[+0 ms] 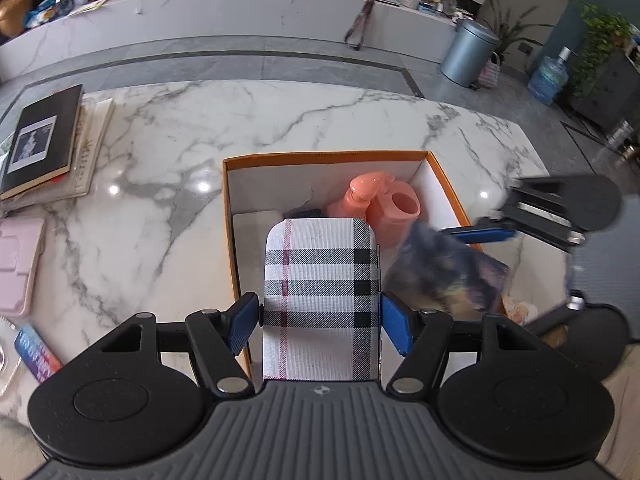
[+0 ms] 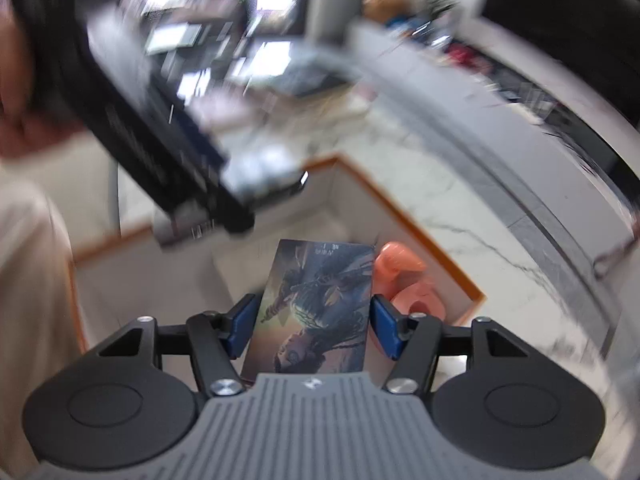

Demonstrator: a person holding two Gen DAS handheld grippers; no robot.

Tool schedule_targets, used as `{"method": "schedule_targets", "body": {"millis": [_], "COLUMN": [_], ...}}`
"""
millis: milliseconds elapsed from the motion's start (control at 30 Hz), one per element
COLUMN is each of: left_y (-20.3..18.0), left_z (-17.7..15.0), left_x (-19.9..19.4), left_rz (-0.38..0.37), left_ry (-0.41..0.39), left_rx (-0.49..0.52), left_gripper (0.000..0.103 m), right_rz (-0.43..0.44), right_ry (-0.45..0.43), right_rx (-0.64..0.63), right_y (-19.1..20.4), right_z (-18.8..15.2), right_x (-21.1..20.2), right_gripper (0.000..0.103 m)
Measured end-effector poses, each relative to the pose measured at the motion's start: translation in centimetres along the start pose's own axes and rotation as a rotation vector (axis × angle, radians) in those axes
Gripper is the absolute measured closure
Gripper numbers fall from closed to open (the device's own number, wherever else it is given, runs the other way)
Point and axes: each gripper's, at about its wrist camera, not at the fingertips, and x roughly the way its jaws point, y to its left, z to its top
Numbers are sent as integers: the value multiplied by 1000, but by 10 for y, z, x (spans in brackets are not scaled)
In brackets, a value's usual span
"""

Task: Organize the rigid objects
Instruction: 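Lower the plaid case and picture card into the box, open both grippers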

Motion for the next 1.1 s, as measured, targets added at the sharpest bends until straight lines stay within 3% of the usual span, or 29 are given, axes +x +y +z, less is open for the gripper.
{"method": "schedule_targets", "body": {"millis": [233, 333, 600, 800, 833, 867, 933, 1000, 1100], "left_y": [9, 8, 14, 12, 12, 11, 9, 6, -1], "left_z": [-2, -2, -1, -2, -3, -3, -4, -5, -7], "left_x": [19, 26, 39, 42, 43, 43, 43, 41, 39], "left_rz": [-33, -49, -61, -59, -56, -53, -48, -48, -46], "left_ry": [24, 30, 54, 64, 65, 65, 64, 65, 61], "left_rx": [108, 148, 183, 199, 202, 205, 212, 221, 253], "left_gripper": [27, 27, 27, 27, 27, 27, 27, 27, 27], "right_rz": [61, 82, 104, 77, 76, 84, 104, 112, 47], "right_ry": [250, 315, 313, 294, 291, 295, 311, 319, 344], "right_rx": [-357, -452, -602, -578, -571, -553, -504, -508, -550], "right_y": [-2, -4, -5, -14, -16, -17, -19, -16, -12], "right_z": [7, 3, -1, 0, 0, -1, -2, -7, -18], "right_x": [69, 89, 117, 114, 112, 110, 107, 105, 110], "right_gripper": [41, 41, 42, 44, 47, 57, 67, 67, 68]}}
